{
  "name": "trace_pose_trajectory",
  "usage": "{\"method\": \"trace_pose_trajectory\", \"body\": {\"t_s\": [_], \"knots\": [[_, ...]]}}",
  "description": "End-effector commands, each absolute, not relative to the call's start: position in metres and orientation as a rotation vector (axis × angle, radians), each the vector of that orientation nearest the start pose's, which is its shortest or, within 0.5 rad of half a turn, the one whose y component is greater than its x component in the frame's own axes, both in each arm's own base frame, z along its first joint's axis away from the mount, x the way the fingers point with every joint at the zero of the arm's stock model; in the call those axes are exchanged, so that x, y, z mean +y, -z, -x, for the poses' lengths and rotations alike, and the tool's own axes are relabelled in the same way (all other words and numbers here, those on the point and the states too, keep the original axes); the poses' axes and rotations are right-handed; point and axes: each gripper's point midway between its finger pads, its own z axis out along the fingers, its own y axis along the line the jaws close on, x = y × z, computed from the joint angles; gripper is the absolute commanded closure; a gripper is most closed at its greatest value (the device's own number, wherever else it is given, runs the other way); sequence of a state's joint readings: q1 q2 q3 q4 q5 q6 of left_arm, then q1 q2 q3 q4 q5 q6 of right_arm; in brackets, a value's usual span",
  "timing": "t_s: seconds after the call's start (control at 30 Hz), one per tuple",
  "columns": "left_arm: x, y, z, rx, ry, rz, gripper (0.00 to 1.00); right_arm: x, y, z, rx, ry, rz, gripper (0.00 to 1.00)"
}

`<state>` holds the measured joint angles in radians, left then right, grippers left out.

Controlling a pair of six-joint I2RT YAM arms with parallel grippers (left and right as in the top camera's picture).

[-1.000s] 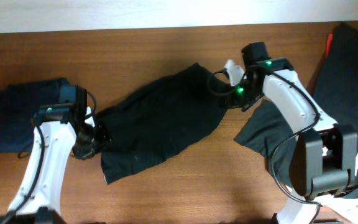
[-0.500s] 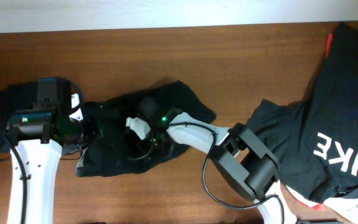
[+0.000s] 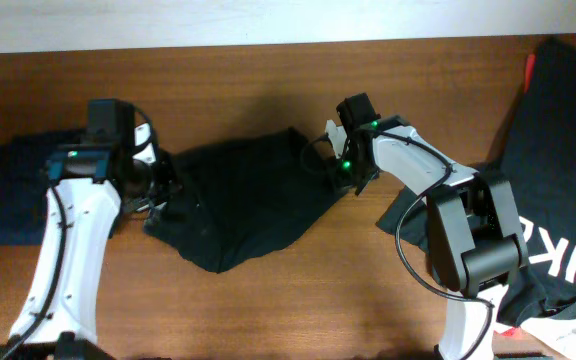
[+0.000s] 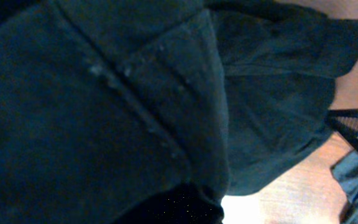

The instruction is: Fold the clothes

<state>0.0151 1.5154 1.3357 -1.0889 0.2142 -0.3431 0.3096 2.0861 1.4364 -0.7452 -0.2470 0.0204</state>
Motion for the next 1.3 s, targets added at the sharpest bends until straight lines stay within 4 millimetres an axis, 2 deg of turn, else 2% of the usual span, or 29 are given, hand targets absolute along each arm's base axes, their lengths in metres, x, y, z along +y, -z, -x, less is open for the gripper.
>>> {"method": "trace_pose_trajectory", "body": {"t_s": [0.0, 0.03, 0.1, 0.13, 0.17, 0.3, 0.37, 0.4, 0.43, 0.47, 0.5, 0.53, 0.6, 0.63, 0.67, 0.73, 0.77, 0.83, 0.87, 0.93, 1.0, 1.03, 1.07, 1.1, 1.13, 1.17, 1.2, 1.23, 1.27], "knots": [[-0.076, -0.172, -0.359, 2.732, 0.564, 0.359, 0.98, 0.163, 0.018, -0.359, 3.034, -0.375, 0.491, 0.92], [-0.092, -0.179, -0.372, 2.674, 0.602, 0.345, 0.92, 0.163, 0.025, -0.347, 3.063, -0.376, 0.505, 0.91], [-0.115, -0.183, -0.375, 2.654, 0.611, 0.256, 0.91, 0.167, 0.03, -0.336, 3.083, -0.372, 0.533, 0.91], [-0.132, -0.177, -0.376, 2.662, 0.628, 0.21, 0.91, 0.171, 0.03, -0.334, 3.082, -0.372, 0.553, 0.92], [-0.149, -0.164, -0.378, 2.692, 0.646, 0.198, 0.91, 0.174, 0.03, -0.332, 3.082, -0.372, 0.566, 0.92], [-0.195, -0.124, -0.383, 2.754, 0.664, 0.075, 0.9, 0.175, 0.03, -0.33, 3.095, -0.372, 0.532, 0.92], [-0.209, -0.116, -0.383, 2.756, 0.687, 0.033, 0.77, 0.173, 0.031, -0.326, 3.117, -0.367, 0.531, 0.91], [-0.218, -0.118, -0.382, 2.746, 0.739, 0.009, 0.62, 0.172, 0.03, -0.323, 3.129, -0.364, 0.532, 0.83], [-0.237, -0.133, -0.381, 2.701, 0.907, -0.061, 0.45, 0.163, 0.027, -0.317, 3.171, -0.324, 0.519, 0.76], [-0.241, -0.146, -0.384, 2.657, 0.99, -0.124, 0.41, 0.157, 0.023, -0.321, 3.18, -0.305, 0.446, 0.75], [-0.221, -0.159, -0.402, 2.614, 0.979, -0.073, 0.35, 0.14, 0.004, -0.337, 3.167, -0.247, 0.322, 0.73], [-0.201, -0.165, -0.417, 2.583, 0.955, -0.018, 0.33, 0.129, -0.017, -0.35, 3.134, -0.221, 0.276, 0.73], [-0.137, -0.156, -0.448, 2.553, 0.724, 0.169, 0.32, 0.106, -0.087, -0.378, 3.009, -0.22, 0.173, 0.72], [-0.114, -0.149, -0.457, 2.546, 0.591, 0.234, 0.31, 0.108, -0.123, -0.385, 2.931, -0.281, 0.165, 0.72], [-0.1, -0.14, -0.467, 2.532, 0.487, 0.268, 0.29, 0.135, -0.158, -0.379, 2.841, -0.472, 0.288, 0.73], [-0.093, -0.122, -0.479, 2.531, 0.416, 0.289, 0.28, 0.192, -0.177, -0.35, 2.791, -0.796, 0.474, 0.73], [-0.093, -0.107, -0.485, 2.544, 0.408, 0.276, 0.28, 0.212, -0.174, -0.334, 2.799, -0.865, 0.543, 0.73], [-0.082, -0.073, -0.487, 2.597, 0.311, 0.313, 0.28, 0.232, -0.156, -0.31, 2.847, -0.842, 0.651, 0.73], [-0.081, -0.048, -0.483, 2.651, 0.286, 0.327, 0.28, 0.237, -0.137, -0.297, 2.881, -0.806, 0.698, 0.73], [-0.079, -0.019, -0.469, 2.745, 0.262, 0.343, 0.28, 0.241, -0.098, -0.28, 2.932, -0.805, 0.731, 0.73], [-0.075, -0.006, -0.441, 2.873, 0.223, 0.367, 0.28, 0.235, -0.056, -0.272, 2.972, -0.787, 0.727, 0.72], [-0.073, -0.002, -0.428, 2.927, 0.204, 0.378, 0.28, 0.228, -0.04, -0.271, 2.994, -0.73, 0.719, 0.72], [-0.07, 0.002, -0.403, 3.027, 0.169, 0.398, 0.29, 0.206, -0.015, -0.277, 3.042, -0.533, 0.664, 0.72], [-0.066, 0.003, -0.371, 3.154, 0.122, 0.424, 0.35, 0.184, -0.006, -0.291, 3.06, -0.322, 0.547, 0.72], [-0.061, 0.0, -0.34, 3.276, 0.07, 0.449, 0.4, 0.16, -0.005, -0.315, 3.008, -0.134, 0.453, 0.72], [-0.059, -0.006, -0.311, 3.394, 0.036, 0.478, 0.41, 0.148, -0.007, -0.335, 2.948, -0.063, 0.402, 0.69], [-0.066, -0.014, -0.287, 3.498, 0.06, 0.502, 0.44, 0.143, -0.013, -0.355, 2.893, -0.074, 0.348, 0.66], [-0.072, -0.022, -0.272, 3.561, 0.058, 0.491, 0.47, 0.141, -0.025, -0.37, 2.862, -0.102, 0.311, 0.62], [-0.079, -0.027, -0.267, 3.584, 0.097, 0.439, 0.5, 0.141, -0.039, -0.375, 2.863, -0.12, 0.315, 0.57]]}}
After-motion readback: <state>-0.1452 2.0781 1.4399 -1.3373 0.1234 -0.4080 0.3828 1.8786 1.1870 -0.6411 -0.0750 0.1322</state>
